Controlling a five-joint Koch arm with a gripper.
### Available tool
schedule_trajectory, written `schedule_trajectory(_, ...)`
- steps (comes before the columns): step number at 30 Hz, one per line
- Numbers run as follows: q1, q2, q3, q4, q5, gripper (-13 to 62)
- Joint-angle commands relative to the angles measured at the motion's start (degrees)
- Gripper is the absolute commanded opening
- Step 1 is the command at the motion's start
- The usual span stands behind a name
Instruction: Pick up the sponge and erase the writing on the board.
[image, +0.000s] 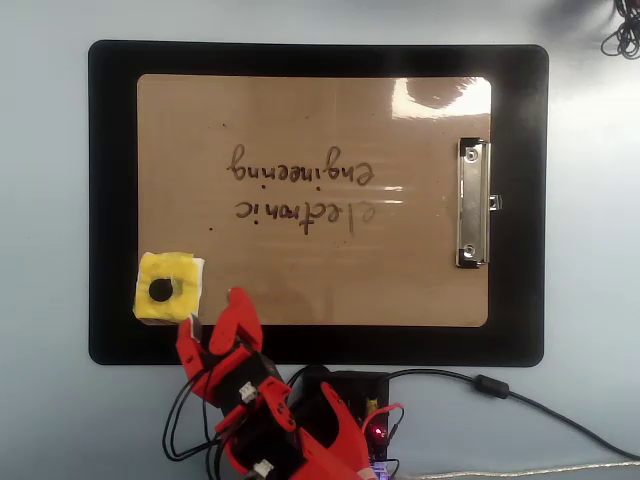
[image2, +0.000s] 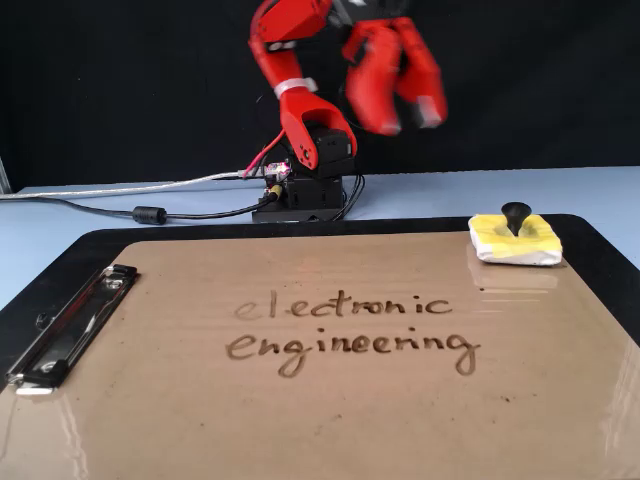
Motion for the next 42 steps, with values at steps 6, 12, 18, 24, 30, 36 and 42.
schedule_trajectory(6, -6.06, -3.6, 28.74, -69.96, -1.23, 31.2)
schedule_trajectory(12, -7.56, -14.33, 28.48, -85.96, -1.14, 33.0)
schedule_trajectory(18, -8.0, -25.84, 22.24, -84.81, -1.23, 32.5)
schedule_trajectory(24, -10.46, -28.74, 25.05, -89.91, -1.14, 31.1)
schedule_trajectory(30, -12.74, -34.19, 27.25, -97.03, -1.14, 31.2)
schedule_trajectory(36, -13.71, -37.09, 28.48, -98.44, -0.97, 31.3)
schedule_trajectory(42, -15.21, -39.9, 28.65, -98.44, 0.18, 31.3)
